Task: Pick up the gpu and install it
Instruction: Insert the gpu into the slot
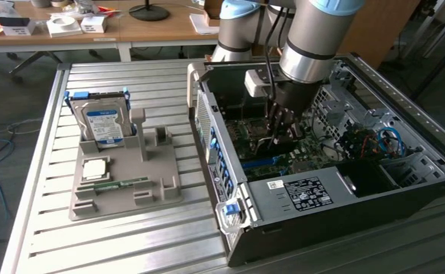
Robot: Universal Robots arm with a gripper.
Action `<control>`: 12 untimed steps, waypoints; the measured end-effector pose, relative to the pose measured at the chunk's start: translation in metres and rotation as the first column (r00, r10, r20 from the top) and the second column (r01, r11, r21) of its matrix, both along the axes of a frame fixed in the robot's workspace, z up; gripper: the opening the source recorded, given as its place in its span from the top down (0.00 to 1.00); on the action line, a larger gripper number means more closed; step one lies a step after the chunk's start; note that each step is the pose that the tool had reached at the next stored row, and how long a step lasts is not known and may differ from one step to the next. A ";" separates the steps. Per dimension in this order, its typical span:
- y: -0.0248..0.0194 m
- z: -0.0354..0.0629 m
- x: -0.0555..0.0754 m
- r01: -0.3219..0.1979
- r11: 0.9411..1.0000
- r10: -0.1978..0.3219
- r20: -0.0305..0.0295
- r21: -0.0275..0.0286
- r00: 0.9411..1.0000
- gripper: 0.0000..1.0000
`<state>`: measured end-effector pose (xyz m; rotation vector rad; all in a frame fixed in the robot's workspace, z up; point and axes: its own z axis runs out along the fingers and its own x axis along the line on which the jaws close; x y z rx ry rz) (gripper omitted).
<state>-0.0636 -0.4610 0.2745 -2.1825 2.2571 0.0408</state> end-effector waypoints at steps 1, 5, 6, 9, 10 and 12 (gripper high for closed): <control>0.0000 0.0000 0.000 0.000 1.000 0.000 0.000 0.000 1.000 0.74; 0.0001 -0.0013 0.000 0.000 1.000 0.000 0.000 0.000 1.000 0.74; 0.0001 -0.0017 -0.001 0.000 1.000 0.000 0.000 0.000 1.000 0.74; 0.0002 -0.0033 -0.001 0.000 1.000 0.000 0.000 0.000 1.000 0.74; 0.0002 -0.0038 -0.001 0.000 1.000 0.000 0.001 0.000 1.000 0.74; 0.0002 -0.0039 -0.001 0.000 1.000 0.000 0.001 0.000 1.000 0.74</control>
